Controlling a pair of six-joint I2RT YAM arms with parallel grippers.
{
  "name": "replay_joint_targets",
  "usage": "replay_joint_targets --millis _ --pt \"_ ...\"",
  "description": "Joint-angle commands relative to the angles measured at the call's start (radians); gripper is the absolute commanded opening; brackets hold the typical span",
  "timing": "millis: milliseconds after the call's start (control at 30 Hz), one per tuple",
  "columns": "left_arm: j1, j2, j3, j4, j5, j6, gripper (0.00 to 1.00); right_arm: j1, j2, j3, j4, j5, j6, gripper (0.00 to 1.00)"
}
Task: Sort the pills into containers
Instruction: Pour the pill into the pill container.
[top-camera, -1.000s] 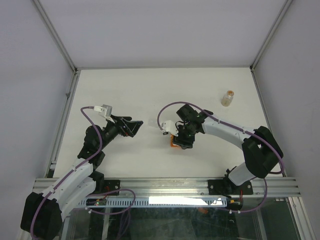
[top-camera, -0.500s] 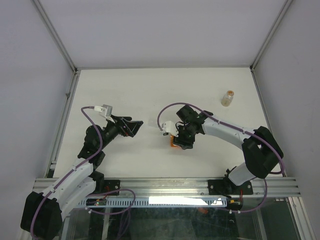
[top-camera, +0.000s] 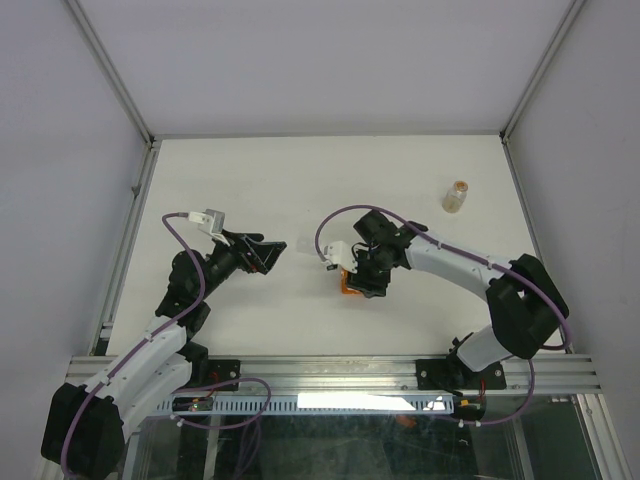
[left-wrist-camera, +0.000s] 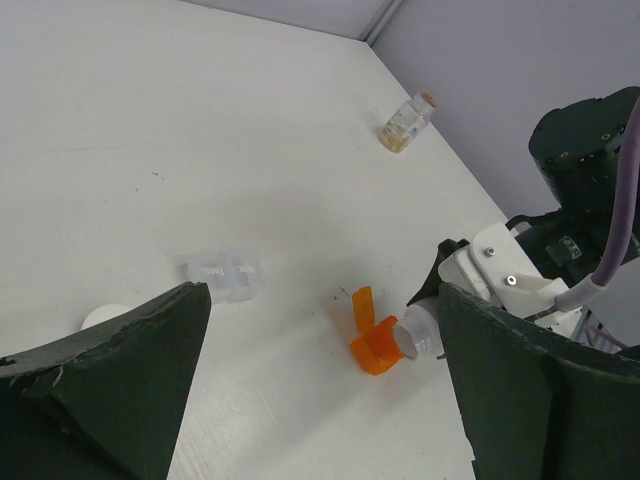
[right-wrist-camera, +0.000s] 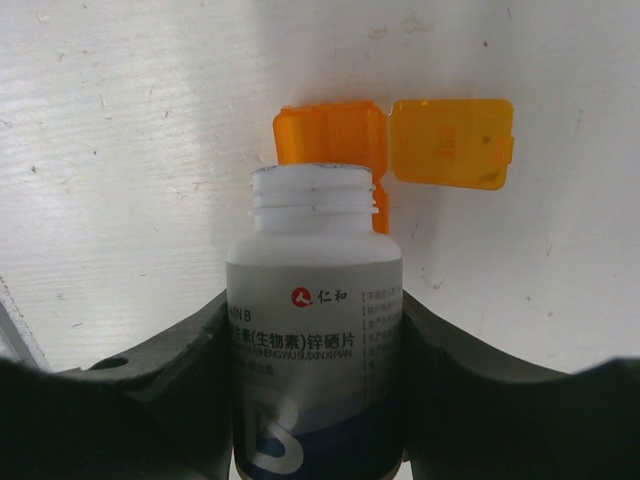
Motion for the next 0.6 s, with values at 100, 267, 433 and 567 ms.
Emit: replay_joint_targets --millis 100,267,433,567 --pt "0.006 0.000 0.027 0.045 0.017 0.022 0.99 0.001 -0.030 0.052 -0.032 -0.011 0.012 0.00" --pt "0.007 0.002 0.029 0.043 0.018 0.022 0.99 0.003 -0.025 0.054 -0.034 -0.032 0.008 0.00" --pt "0.007 0.004 0.028 0.047 0.016 0.021 0.99 0.004 -0.018 0.047 -0.032 -0.032 0.008 0.00" --pt "0.006 0.006 0.027 0.051 0.014 0.019 0.99 0.005 -0.040 -0.003 0.048 0.035 -0.003 0.00"
